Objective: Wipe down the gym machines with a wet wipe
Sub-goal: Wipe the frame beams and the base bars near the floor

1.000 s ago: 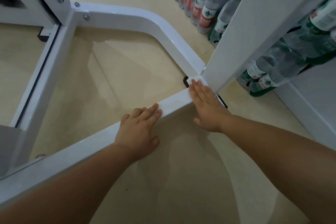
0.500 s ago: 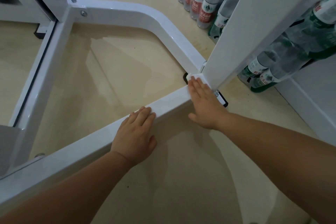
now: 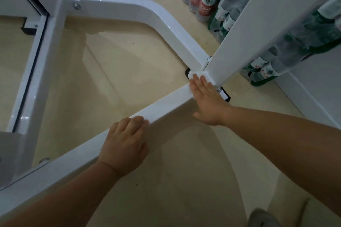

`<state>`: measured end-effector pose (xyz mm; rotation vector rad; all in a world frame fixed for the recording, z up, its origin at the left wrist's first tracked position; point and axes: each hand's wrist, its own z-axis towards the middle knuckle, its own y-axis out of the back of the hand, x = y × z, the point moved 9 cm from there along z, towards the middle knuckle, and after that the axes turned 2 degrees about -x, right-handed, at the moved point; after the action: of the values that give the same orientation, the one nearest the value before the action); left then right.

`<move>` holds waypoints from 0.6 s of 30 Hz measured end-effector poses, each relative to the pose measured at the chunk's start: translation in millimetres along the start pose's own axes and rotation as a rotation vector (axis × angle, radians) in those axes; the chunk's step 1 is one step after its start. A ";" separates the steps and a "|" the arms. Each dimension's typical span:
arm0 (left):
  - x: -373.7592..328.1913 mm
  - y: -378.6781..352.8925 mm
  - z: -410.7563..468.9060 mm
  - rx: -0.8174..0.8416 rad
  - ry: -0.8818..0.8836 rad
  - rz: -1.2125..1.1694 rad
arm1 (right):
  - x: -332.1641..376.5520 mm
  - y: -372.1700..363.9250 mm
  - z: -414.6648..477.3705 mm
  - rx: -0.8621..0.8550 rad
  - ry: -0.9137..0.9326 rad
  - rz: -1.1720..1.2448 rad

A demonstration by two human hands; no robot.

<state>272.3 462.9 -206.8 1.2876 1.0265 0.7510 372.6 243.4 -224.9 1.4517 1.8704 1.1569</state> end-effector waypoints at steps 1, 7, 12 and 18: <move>0.3 -3.2 -2.7 0.022 -0.026 0.014 | -1.9 1.6 -0.9 0.009 -0.031 0.017; 3.4 8.4 3.6 0.113 -0.229 0.032 | 110.1 -31.5 -27.2 -0.005 0.298 -0.032; 29.9 6.9 -29.9 0.185 -0.335 0.094 | 59.6 -10.6 7.8 -0.167 0.004 0.035; 49.4 6.6 -57.9 0.214 -0.202 0.093 | 58.4 -17.5 1.1 -0.332 -0.254 0.183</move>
<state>239.1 531.7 -208.2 1.5703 0.9056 0.5781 346.5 297.8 -234.0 1.5176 1.3267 1.2326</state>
